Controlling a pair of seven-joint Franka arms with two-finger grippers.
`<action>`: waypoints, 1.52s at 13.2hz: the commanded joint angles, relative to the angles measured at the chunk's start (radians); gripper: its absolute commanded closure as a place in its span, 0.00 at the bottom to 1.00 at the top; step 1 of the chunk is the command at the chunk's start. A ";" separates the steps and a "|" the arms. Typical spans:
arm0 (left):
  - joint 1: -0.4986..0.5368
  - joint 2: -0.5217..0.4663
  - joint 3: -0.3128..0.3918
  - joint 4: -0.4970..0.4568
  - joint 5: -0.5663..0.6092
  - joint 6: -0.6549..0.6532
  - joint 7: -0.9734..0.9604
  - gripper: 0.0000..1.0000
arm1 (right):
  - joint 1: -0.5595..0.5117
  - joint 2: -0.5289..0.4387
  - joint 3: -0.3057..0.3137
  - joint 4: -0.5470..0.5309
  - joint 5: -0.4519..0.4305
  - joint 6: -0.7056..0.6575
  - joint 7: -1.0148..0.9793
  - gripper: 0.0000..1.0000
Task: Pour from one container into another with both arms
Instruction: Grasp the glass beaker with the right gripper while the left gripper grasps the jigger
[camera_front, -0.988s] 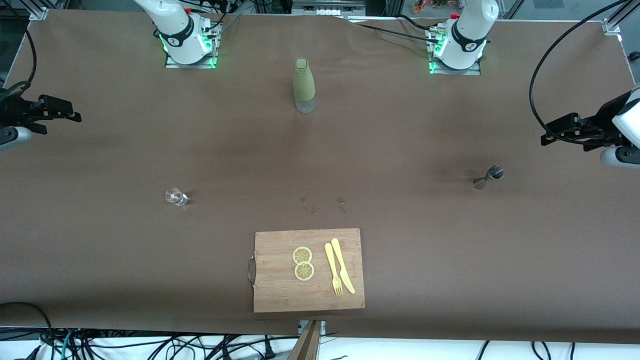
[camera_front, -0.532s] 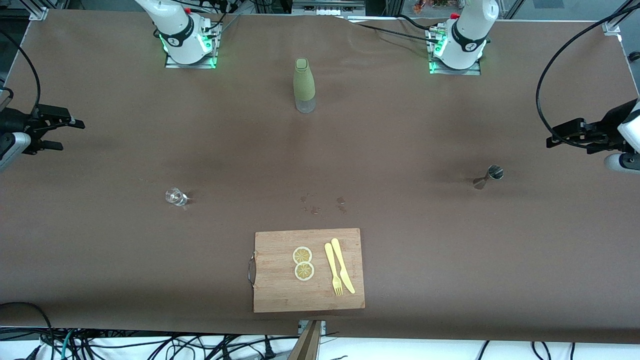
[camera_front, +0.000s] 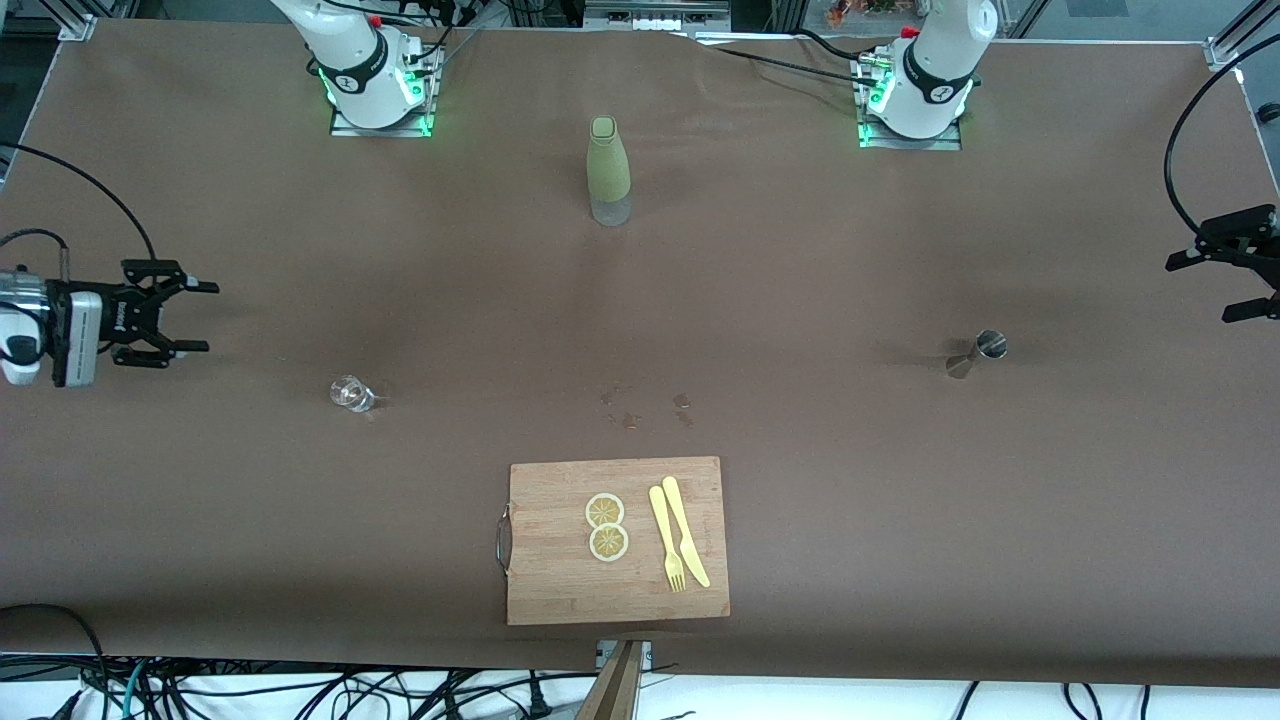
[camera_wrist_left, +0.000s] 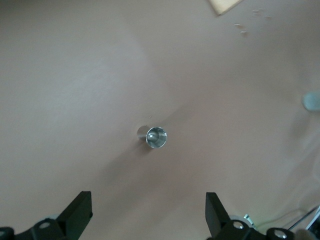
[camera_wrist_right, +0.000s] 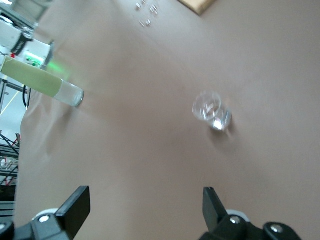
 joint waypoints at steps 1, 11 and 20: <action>0.007 0.040 0.090 -0.059 -0.144 0.004 0.295 0.00 | -0.009 0.072 0.007 0.021 0.112 0.010 -0.184 0.00; 0.142 0.351 0.123 -0.264 -0.632 -0.087 1.183 0.00 | -0.004 0.315 0.015 0.022 0.433 0.073 -0.711 0.00; 0.160 0.587 0.132 -0.254 -0.789 -0.153 1.536 0.00 | 0.019 0.434 0.074 0.058 0.574 0.107 -0.858 0.00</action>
